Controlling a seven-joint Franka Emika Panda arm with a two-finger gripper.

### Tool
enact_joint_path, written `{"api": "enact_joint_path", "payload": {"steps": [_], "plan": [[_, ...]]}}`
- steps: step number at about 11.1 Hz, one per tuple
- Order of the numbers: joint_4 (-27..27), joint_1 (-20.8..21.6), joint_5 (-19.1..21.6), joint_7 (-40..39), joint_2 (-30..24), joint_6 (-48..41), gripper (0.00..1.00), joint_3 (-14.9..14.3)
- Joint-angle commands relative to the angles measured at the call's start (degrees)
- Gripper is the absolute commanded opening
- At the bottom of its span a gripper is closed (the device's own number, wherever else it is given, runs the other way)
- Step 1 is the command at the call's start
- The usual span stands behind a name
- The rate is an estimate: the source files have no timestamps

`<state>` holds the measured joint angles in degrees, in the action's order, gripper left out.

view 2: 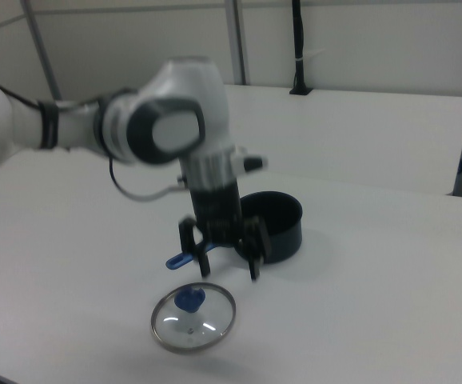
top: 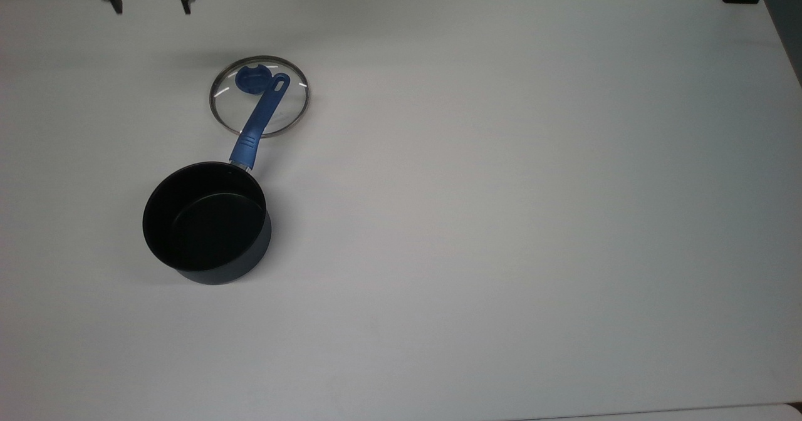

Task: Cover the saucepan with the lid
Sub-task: 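Move the gripper down over the blue knob of the glass lid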

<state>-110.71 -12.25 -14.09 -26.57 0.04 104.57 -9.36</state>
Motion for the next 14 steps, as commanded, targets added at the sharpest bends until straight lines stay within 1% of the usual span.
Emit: {"api": "enact_joint_path", "payload": {"steps": [1, 2, 3, 5, 6, 7, 9, 10, 11, 14], "plan": [[-14.32, -1.98, -1.99, -3.75, -3.38, 10.80, 0.90, 0.13], [-17.49, -2.07, 0.01, -2.70, -3.38, 15.96, 0.91, 0.13], [-19.52, -1.73, 4.21, -2.09, -3.12, 20.02, 0.92, 0.13], [-20.60, -1.20, 10.81, -2.08, -2.85, 21.29, 1.00, 0.39], [-20.60, -1.02, 13.45, -2.17, -3.11, 20.85, 1.00, 0.57], [-20.60, -0.32, 15.05, -2.08, -3.20, 20.85, 1.00, 0.66], [-20.51, 0.91, 17.95, -1.99, -3.20, 20.85, 1.00, 0.92], [-20.42, 1.61, 18.14, -1.90, -2.77, 21.02, 1.00, 2.57], [-20.51, 1.62, 18.22, -1.82, -2.76, 20.85, 1.00, 3.55], [-20.25, 2.06, 18.31, -1.90, -1.28, 21.55, 1.00, 4.52]]}}
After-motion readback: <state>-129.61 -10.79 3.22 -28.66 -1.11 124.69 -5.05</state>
